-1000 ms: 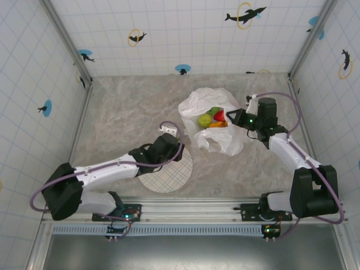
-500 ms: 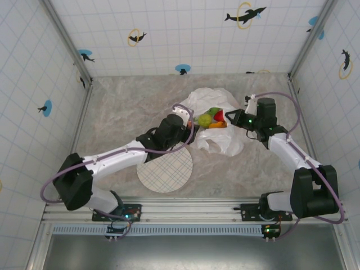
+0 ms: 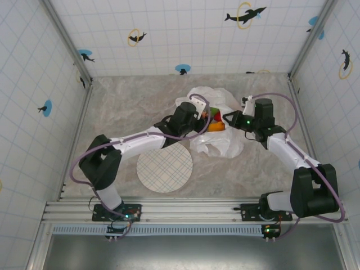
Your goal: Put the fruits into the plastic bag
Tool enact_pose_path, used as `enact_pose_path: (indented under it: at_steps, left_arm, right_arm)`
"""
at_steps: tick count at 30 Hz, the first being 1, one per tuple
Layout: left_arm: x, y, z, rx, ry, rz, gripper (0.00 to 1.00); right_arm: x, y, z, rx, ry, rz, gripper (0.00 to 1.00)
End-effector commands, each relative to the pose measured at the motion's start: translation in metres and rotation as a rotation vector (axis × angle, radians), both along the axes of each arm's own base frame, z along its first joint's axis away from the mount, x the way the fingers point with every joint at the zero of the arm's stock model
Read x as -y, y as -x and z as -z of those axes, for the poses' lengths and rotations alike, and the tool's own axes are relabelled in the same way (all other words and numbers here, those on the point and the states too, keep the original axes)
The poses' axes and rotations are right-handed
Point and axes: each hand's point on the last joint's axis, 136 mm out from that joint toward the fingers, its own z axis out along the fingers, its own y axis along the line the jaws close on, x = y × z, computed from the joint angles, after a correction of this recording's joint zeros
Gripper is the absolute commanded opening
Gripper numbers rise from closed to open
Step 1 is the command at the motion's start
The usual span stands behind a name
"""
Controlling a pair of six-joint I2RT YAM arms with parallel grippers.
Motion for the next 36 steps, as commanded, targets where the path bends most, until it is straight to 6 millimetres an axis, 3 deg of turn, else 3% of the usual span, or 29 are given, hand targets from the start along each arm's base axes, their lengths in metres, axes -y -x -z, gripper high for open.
enact_pose_path:
  at_steps: [1, 7, 16, 25, 31, 36]
  left_arm:
    - [0.011, -0.013, -0.010, 0.067, 0.028, -0.005, 0.56]
    - [0.018, -0.025, 0.001, 0.075, 0.042, -0.030, 0.57]
    - [0.033, -0.046, -0.003, 0.102, 0.112, -0.082, 0.59]
    - [0.055, -0.072, 0.006, 0.121, 0.197, -0.124, 0.66]
    - [0.061, -0.075, 0.015, 0.115, 0.197, -0.117, 0.74]
    - [0.058, -0.072, 0.009, 0.111, 0.195, -0.114, 0.78]
  right_arm:
    - [0.001, -0.014, -0.027, 0.078, -0.031, 0.031, 0.00]
    - [0.002, -0.020, -0.029, 0.076, -0.056, 0.059, 0.00]
    - [0.005, -0.024, -0.033, 0.083, -0.062, 0.090, 0.00]
    - [0.009, -0.030, -0.041, 0.095, -0.075, 0.134, 0.00]
    - [0.011, -0.035, -0.050, 0.114, -0.091, 0.159, 0.00]
    - [0.010, -0.034, -0.049, 0.111, -0.092, 0.154, 0.00]
